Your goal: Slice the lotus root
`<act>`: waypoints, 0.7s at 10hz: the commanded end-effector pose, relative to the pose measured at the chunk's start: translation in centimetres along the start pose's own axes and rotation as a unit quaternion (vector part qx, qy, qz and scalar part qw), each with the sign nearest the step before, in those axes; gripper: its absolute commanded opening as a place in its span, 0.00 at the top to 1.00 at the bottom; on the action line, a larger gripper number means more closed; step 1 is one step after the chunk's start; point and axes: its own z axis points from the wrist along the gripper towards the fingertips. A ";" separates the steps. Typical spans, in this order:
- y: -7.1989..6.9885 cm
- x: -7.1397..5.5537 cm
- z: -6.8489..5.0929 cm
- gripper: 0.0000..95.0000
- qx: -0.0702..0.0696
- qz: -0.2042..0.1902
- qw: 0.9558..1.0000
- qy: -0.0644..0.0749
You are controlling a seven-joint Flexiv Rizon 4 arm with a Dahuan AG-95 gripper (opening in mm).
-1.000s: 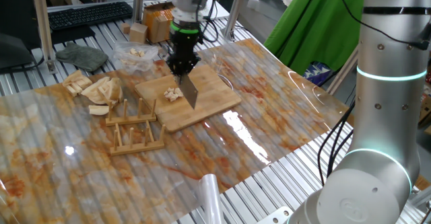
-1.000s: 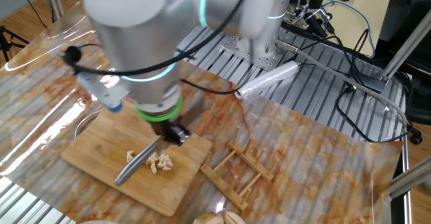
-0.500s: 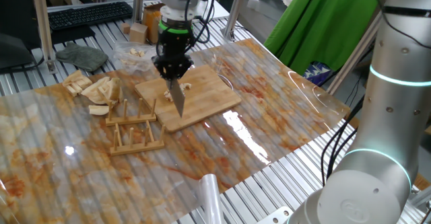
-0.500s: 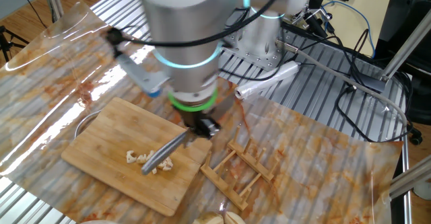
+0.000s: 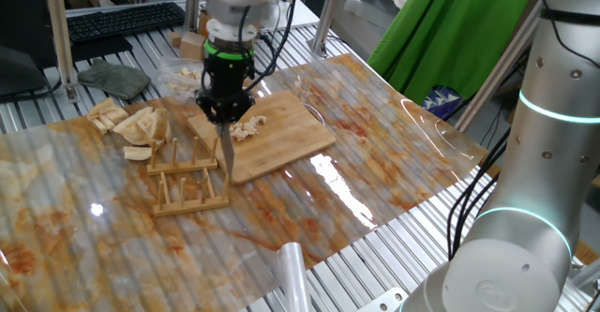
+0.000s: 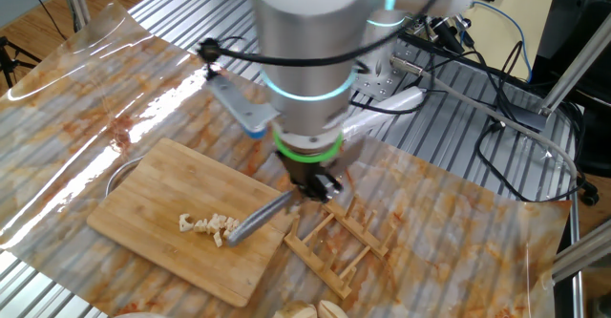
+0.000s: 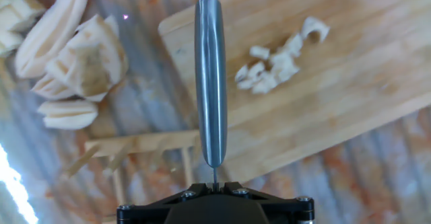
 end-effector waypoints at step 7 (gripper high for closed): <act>1.8 -0.3 2.8 1.00 -0.034 0.004 0.999 -0.023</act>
